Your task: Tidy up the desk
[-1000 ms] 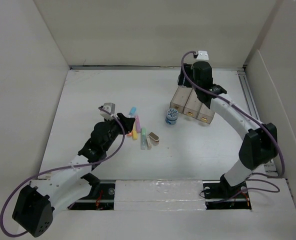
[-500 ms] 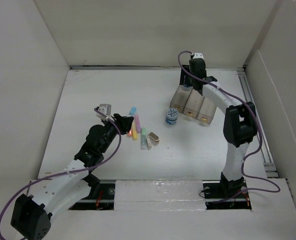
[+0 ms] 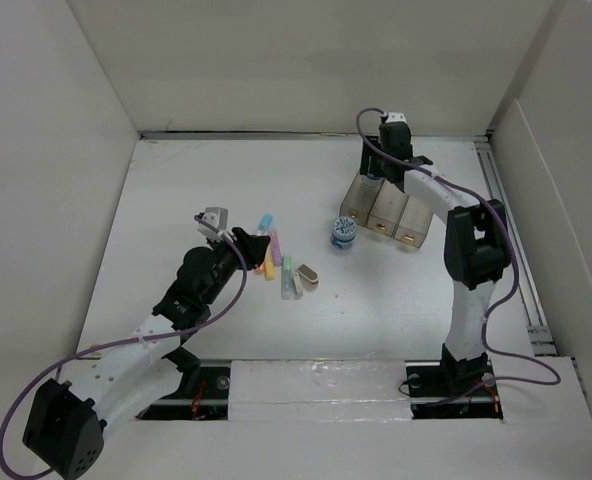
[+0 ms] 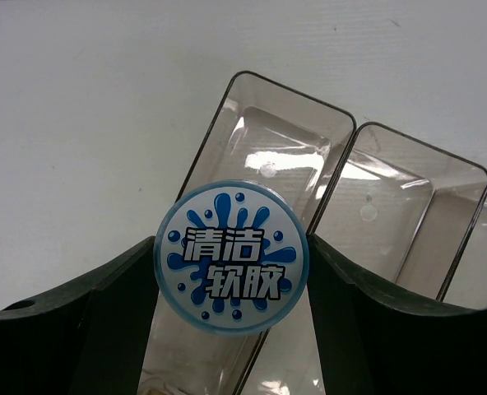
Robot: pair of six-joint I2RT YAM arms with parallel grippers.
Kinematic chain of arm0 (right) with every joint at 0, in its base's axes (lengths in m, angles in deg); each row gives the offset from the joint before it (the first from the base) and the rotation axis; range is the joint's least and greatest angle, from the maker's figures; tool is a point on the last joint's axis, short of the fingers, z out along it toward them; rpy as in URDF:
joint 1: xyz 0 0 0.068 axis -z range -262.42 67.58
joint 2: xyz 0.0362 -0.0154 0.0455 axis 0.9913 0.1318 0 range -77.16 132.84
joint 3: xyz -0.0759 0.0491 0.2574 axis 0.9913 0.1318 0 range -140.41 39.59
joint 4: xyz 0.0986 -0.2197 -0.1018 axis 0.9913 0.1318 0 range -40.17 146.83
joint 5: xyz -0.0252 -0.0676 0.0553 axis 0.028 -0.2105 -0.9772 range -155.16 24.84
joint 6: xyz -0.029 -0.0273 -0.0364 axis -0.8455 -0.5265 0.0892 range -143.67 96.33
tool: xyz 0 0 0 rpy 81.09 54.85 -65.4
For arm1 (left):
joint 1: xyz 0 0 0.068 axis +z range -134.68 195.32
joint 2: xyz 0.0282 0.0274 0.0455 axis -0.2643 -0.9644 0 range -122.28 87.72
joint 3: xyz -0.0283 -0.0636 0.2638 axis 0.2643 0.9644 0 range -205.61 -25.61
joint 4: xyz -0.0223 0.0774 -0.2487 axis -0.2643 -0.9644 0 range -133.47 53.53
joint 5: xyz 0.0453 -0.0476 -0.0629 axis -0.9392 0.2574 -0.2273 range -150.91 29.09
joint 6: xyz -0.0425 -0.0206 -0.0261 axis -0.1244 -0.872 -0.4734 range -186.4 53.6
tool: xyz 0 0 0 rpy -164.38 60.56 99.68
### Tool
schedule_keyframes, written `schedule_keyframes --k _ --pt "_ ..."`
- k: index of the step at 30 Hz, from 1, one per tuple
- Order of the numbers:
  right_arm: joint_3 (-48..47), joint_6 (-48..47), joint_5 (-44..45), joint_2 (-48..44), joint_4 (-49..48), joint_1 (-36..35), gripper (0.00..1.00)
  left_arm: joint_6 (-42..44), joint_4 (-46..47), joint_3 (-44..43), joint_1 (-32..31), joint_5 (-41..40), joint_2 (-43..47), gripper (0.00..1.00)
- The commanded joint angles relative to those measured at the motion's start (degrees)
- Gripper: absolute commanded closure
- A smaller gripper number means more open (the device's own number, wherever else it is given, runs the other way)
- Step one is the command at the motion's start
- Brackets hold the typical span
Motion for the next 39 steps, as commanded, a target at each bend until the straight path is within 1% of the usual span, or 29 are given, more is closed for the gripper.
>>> schedule_keyframes --k 1,5,7,9,10,11,15,18,19,20,21,22,23,25,26,27,28,29,30,31,32,33,36,39 --pt "0.52 -0.3 -0.41 0.87 -4.61 0.35 0.37 0.86 2.8 0.01 -0.16 0.92 -0.66 0.64" --pt "0.7 -0.57 -1.55 1.05 -4.52 0.35 0.36 0.68 2.63 0.01 -0.16 0.74 -1.28 0.64" --pt "0.79 -0.57 -1.9 0.87 -4.26 0.35 0.31 0.86 2.8 0.18 -0.16 0.74 -0.93 0.64" --pt "0.96 -0.48 -2.34 0.35 -4.43 0.35 0.22 0.86 2.97 0.18 -0.16 0.57 -0.93 0.64" --pt "0.79 -0.39 -2.61 -0.26 -4.44 0.35 0.11 0.77 2.45 0.09 -0.16 0.48 -0.84 0.64" --pt "0.7 -0.57 -2.78 -0.71 -4.0 0.35 0.07 0.77 2.27 -0.08 -0.16 0.56 -0.84 0.63" --pt "1.31 -0.57 -3.05 -4.83 -4.17 -0.26 0.04 0.86 2.71 0.18 -0.16 0.57 -0.58 0.62" --pt "4.03 -0.39 -2.26 -10.1 -5.4 -1.75 0.03 0.77 2.36 -0.08 -0.16 1.0 -0.58 0.62" --pt "7.08 -0.3 -1.82 -11.77 -5.84 -3.24 0.04 0.77 2.53 0.0 -0.16 1.09 -0.49 0.62" --pt "9.2 -0.04 -1.12 -15.44 -7.58 -4.21 0.07 0.77 2.71 0.09 -0.16 1.09 -0.49 0.62" --pt "11.92 0.13 0.37 -17.56 -8.9 -5.18 0.29 0.77 2.63 0.09 -0.16 1.09 -0.66 0.62" --pt "14.91 0.14 0.9 -19.5 -10.31 -6.32 0.42 0.77 2.28 -0.08 -0.16 1.09 -0.58 0.62" --pt "21.38 0.31 1.52 -23.0 -14.59 -8.86 0.58 0.77 2.27 -0.17 -0.16 1.18 -0.66 0.62" --pt "27.21 1.45 3.97 -25.66 -16.21 -11.77 0.85 0.68 2.27 -0.08 -0.16 1.44 -0.49 0.62" --pt "31.77 1.89 6.42 -26.98 -16.65 -14.92 0.86 0.77 2.62 0.0 -0.16 1.44 -0.49 0.62" --pt "33.99 1.81 8.1 -28.47 -16.91 -16.51 0.84 0.6 2.45 0.01 -0.16 1.44 -0.58 0.62" --pt "35.84 2.5 9.25 -29.09 -16.83 -18.01 0.79 0.51 2.27 -0.17 -0.16 1.44 -0.66 0.62" --pt "37.33 3.55 10.04 -29.62 -16.57 -19.33 0.67 0.59 2.27 -0.26 -0.16 1.62 -0.67 0.62" --pt "39.96 3.82 11.09 -30.67 -16.3 -21.26 0.38 0.51 2.1 -0.43 -0.16 1.71 -0.75 0.62" --pt "41.03 4.09 11.8 -31.12 -15.87 -22.15 0.27 0.51 2.18 -0.43 -0.16 1.8 -0.84 0.62" --pt "41.65 4.44 11.46 -31.56 -14.82 -22.68 0.2 0.51 2.27 -0.43 -0.16 1.71 -0.84 0.62" --pt "42.61 4.79 11.11 -31.99 -14.37 -23.29 0.14 0.51 2.36 -0.43 -0.16 1.8 -0.93 0.62" --pt "43.67 5.67 10.23 -32.35 -13.23 -23.3 0.08 0.51 1.92 -0.61 -0.16 1.88 -0.84 0.62" --pt "42.98 6.46 9.09 -30.25 -12.78 -22.68 0.08 0.51 2.27 -0.43 -0.16 1.62 -0.84 0.61"
